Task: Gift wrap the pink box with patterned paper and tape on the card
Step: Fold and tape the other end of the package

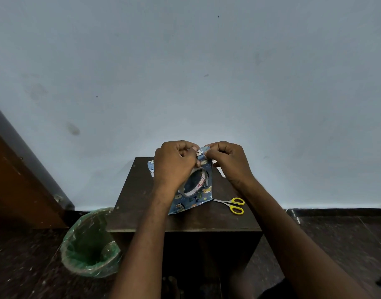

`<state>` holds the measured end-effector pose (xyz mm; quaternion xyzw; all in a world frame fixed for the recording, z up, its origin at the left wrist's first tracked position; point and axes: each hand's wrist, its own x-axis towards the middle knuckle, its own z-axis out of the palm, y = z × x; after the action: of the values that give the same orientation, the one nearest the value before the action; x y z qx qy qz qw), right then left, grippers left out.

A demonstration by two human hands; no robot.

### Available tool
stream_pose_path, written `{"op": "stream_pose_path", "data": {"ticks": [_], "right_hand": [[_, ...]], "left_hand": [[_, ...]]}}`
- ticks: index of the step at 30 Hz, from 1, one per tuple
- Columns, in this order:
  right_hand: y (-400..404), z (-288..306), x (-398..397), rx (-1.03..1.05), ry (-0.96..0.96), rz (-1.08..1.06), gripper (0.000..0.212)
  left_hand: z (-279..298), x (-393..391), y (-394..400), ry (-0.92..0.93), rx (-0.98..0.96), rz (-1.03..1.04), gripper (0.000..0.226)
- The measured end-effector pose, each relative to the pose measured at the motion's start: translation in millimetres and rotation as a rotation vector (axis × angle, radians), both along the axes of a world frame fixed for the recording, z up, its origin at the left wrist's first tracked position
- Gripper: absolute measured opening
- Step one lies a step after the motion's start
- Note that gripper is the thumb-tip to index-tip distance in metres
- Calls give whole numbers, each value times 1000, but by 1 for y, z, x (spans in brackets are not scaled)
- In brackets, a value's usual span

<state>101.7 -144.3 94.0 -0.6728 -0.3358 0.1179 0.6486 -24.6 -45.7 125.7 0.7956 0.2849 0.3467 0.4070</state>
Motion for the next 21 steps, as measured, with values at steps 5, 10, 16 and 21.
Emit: {"op": "stream_pose_path", "data": {"ticks": [5, 10, 16, 21], "right_hand": [[-1, 3, 1, -45, 1, -28, 20], [0, 6, -5, -67, 25, -71, 20], [-2, 7, -6, -77, 27, -81, 28], [-9, -2, 9, -89, 138, -55, 49]], "left_hand": [[0, 5, -4, 22, 0, 54, 16], [-2, 10, -9, 43, 34, 142, 15], [-5, 19, -10, 67, 56, 224, 11], [-4, 18, -9, 69, 70, 233, 11]]}}
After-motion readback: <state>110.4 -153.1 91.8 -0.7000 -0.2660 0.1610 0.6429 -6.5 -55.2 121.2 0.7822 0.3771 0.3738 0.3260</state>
